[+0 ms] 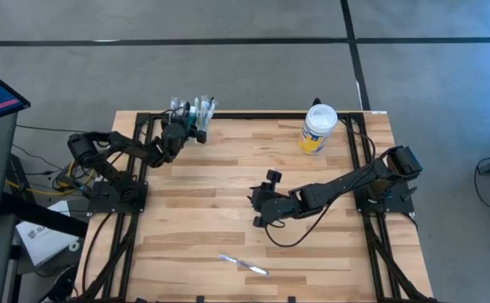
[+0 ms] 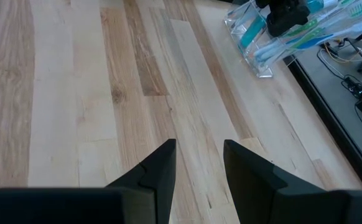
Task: Pick & Place toothbrushing station
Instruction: Put the blue mouthwash into the transparent organizer
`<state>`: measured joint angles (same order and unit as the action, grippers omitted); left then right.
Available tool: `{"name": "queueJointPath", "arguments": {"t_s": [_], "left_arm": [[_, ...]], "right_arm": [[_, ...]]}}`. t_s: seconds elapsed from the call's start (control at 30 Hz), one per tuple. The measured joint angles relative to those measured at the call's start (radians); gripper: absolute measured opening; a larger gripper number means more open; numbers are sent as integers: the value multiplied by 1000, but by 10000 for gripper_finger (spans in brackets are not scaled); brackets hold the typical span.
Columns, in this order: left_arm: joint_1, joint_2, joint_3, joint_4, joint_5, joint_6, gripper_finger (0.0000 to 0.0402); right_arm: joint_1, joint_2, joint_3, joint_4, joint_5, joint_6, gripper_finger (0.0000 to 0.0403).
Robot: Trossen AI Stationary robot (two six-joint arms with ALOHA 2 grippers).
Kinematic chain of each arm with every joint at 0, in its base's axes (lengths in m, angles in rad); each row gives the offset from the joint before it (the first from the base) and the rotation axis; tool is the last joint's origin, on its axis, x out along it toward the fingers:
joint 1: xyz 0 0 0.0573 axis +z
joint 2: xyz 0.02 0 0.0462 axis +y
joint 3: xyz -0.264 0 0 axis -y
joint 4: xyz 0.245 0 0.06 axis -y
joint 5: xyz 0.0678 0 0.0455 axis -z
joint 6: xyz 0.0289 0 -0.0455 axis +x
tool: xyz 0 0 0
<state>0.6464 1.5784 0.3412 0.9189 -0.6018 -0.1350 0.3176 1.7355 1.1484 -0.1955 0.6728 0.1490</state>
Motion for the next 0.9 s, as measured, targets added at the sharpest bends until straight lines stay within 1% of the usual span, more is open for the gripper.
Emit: {"name": "queueJointPath", "arguments": {"t_s": [0.6, 0.9], "left_arm": [[-11, 0, -22, -11, 3, -27, 101], [-24, -1, -21, -44, 0, -33, 90]], "right_arm": [[0, 0, 0, -3, 0, 1, 124], [1, 0, 0, -5, 0, 1, 124]]}}
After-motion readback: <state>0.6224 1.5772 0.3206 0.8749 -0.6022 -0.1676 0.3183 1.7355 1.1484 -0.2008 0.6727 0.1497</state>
